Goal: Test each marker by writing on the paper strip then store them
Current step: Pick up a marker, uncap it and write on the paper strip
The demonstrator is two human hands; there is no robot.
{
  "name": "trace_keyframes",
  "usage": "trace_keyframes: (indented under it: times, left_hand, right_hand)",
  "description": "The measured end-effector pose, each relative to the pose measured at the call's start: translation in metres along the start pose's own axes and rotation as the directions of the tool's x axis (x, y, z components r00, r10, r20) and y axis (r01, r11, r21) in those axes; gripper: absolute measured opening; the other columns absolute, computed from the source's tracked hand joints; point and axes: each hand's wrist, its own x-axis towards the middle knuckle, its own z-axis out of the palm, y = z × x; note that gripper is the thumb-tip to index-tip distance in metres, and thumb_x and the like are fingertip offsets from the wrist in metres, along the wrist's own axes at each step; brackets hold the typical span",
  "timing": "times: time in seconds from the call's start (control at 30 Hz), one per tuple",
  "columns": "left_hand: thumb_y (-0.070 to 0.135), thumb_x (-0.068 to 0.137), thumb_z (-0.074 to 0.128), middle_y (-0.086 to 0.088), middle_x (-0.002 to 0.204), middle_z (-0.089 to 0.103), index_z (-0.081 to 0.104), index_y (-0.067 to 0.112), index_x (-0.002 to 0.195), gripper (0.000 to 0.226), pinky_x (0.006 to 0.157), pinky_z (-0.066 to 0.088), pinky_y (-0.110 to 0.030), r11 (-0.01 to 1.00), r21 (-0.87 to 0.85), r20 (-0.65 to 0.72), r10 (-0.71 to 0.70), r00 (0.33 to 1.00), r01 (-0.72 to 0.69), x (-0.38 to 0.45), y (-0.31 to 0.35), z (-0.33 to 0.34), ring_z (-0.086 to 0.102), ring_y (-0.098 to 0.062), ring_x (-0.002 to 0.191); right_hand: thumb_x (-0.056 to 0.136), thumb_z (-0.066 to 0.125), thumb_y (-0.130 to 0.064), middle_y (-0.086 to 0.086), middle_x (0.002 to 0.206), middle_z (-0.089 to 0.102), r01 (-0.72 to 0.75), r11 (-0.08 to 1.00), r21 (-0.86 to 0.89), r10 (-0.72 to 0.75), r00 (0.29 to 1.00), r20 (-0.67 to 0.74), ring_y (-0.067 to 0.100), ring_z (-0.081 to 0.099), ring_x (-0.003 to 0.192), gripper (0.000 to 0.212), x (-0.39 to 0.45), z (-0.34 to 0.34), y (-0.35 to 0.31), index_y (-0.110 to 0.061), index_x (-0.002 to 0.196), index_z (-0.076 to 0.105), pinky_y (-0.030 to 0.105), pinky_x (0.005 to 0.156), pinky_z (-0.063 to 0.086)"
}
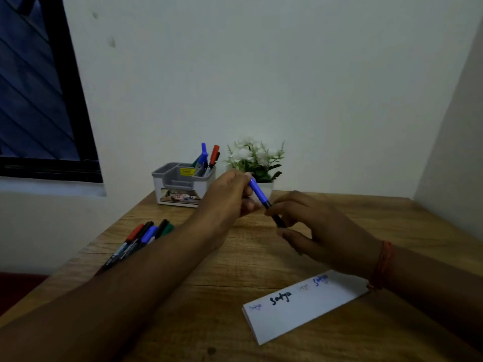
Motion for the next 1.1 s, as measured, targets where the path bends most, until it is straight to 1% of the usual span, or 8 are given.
trace_keyframes:
  times: [0.13, 0.23, 0.37, 0.53, 0.7, 0.9, 1.03, 1.1]
  left_hand:
    - [0.015, 0.099, 0.039, -0.007, 0.074, 0.057, 0.058, 0.005, 0.097, 0.021, 0.067, 0.058, -0.037, 0.999, 0.019, 0.056, -0.048, 0.997, 0.047, -0.003, -0.007, 0.004, 0.052, -0.018, 0.055]
    - [0.007, 0.097, 0.037, -0.008, 0.071, 0.061, 0.057, 0.008, 0.096, 0.021, 0.070, 0.051, -0.042, 0.965, 0.254, 0.181, 0.010, 0.983, -0.056, -0.004, -0.018, 0.003, 0.056, -0.023, 0.061]
    - [0.021, 0.102, 0.040, 0.003, 0.069, 0.059, 0.057, 0.020, 0.092, 0.020, 0.063, 0.046, -0.034, 0.840, 0.468, 0.342, 0.115, 0.933, -0.276, -0.012, -0.031, 0.008, 0.053, -0.015, 0.063]
    - [0.039, 0.101, 0.039, -0.002, 0.072, 0.057, 0.059, 0.023, 0.097, 0.026, 0.062, 0.044, -0.028, 0.757, 0.549, 0.427, 0.111, 0.898, -0.355, -0.014, -0.035, 0.009, 0.051, -0.010, 0.063]
    - [0.045, 0.098, 0.041, -0.001, 0.078, 0.060, 0.060, 0.034, 0.099, 0.022, 0.059, 0.041, -0.026, 0.672, 0.575, 0.528, 0.132, 0.839, -0.467, -0.016, -0.042, 0.015, 0.055, -0.013, 0.070]
    - [0.038, 0.098, 0.048, 0.000, 0.078, 0.062, 0.061, 0.036, 0.091, 0.014, 0.059, 0.040, -0.019, 0.689, 0.596, 0.540, 0.037, 0.841, -0.413, -0.006, -0.049, 0.011, 0.054, -0.008, 0.067]
    - [0.038, 0.097, 0.052, 0.006, 0.087, 0.063, 0.062, 0.033, 0.093, 0.012, 0.066, 0.041, -0.025, 0.682, 0.675, 0.422, -0.043, 0.906, -0.282, 0.003, -0.050, 0.002, 0.054, -0.001, 0.074]
    - [0.039, 0.095, 0.055, 0.010, 0.089, 0.062, 0.063, 0.032, 0.096, 0.010, 0.067, 0.041, -0.024, 0.596, 0.726, 0.446, -0.029, 0.895, -0.343, 0.003, -0.053, 0.007, 0.055, -0.001, 0.079]
  right_hand:
    - [0.088, 0.069, -0.011, -0.011, 0.091, 0.069, -0.227, 0.945, 0.233, 0.257, 0.960, -0.107, 0.005, 0.069, 0.082, 0.026, -0.020, -0.012, 0.008, -0.029, 0.106, 0.064, 0.023, 0.076, 0.057]
    - [0.086, 0.072, -0.006, 0.001, 0.082, 0.074, -0.336, 0.801, 0.494, 0.460, 0.876, -0.149, 0.012, 0.071, 0.075, 0.017, -0.029, -0.021, 0.016, -0.020, 0.095, 0.070, 0.027, 0.071, 0.059]
    - [0.084, 0.071, 0.005, 0.013, 0.079, 0.074, -0.279, 0.579, 0.766, 0.573, 0.808, -0.140, 0.024, 0.072, 0.072, 0.012, -0.037, -0.016, 0.019, -0.001, 0.093, 0.067, 0.031, 0.074, 0.059]
    - [0.074, 0.071, -0.008, 0.012, 0.081, 0.070, -0.112, 0.244, 0.963, 0.620, 0.782, -0.066, 0.025, 0.069, 0.075, 0.019, -0.038, -0.012, 0.015, -0.004, 0.090, 0.065, 0.030, 0.072, 0.060]
    - [0.081, 0.075, -0.008, 0.015, 0.083, 0.075, -0.316, 0.422, 0.850, 0.615, 0.789, -0.011, 0.027, 0.072, 0.077, 0.014, -0.040, -0.003, 0.003, 0.001, 0.090, 0.069, 0.042, 0.080, 0.061]
    - [0.083, 0.073, 0.001, 0.012, 0.071, 0.074, -0.361, 0.629, 0.688, 0.583, 0.804, -0.111, 0.016, 0.072, 0.065, 0.003, -0.041, -0.011, -0.008, 0.001, 0.082, 0.070, 0.023, 0.065, 0.059]
    - [0.083, 0.068, 0.005, 0.008, 0.061, 0.068, -0.220, 0.576, 0.787, 0.673, 0.674, -0.305, 0.019, 0.068, 0.060, 0.011, -0.045, -0.043, 0.005, -0.002, 0.075, 0.066, 0.027, 0.064, 0.056]
    - [0.085, 0.067, 0.004, 0.009, 0.064, 0.069, -0.246, 0.577, 0.779, 0.668, 0.691, -0.277, 0.023, 0.069, 0.063, 0.013, -0.046, -0.044, 0.006, -0.006, 0.077, 0.067, 0.034, 0.067, 0.058]
